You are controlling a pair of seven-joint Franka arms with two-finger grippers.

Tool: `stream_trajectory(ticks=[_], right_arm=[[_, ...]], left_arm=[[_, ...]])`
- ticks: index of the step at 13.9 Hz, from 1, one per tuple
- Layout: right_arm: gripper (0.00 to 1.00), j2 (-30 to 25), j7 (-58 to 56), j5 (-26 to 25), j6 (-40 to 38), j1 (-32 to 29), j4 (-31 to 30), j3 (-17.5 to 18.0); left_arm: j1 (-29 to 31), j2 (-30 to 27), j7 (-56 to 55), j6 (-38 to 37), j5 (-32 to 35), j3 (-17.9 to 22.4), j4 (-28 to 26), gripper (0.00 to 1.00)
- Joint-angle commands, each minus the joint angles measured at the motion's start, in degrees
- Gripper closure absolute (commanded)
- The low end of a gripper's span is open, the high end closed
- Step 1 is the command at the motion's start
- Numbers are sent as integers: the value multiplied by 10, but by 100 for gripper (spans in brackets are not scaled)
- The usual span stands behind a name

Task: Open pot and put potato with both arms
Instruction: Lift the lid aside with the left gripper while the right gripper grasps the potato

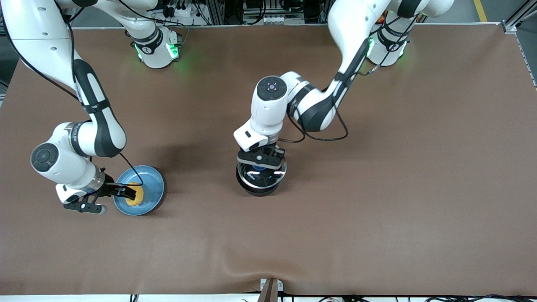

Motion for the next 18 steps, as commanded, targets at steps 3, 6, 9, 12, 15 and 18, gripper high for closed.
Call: stream_trajectory(ticks=[3,6,9,12,15,18], right_arm=[[0,30,-9,-4,34,-2,5,2],[0,36,-10,-4,35,-2,6,2],[0,39,-30,-4,32,-1,5,2],[0,41,-62,-4,30,-8,5,2],[8,47,-61,-3,30,-7,5,2],[38,47,-61,-2,30,-5,-1,2]], left_arm=[[83,-119,6,-82,6,-3,-76,100],[164,-174,13,-76,-5,-5,-176,100],[233,-179,45,-67,-7,-5,-228,100],[282,-179,110,-2,-7,-6,-294,100],[351,-173,222,118,-7,-8,-380,100],[368,-170,267,202,-7,-9,-442,100]])
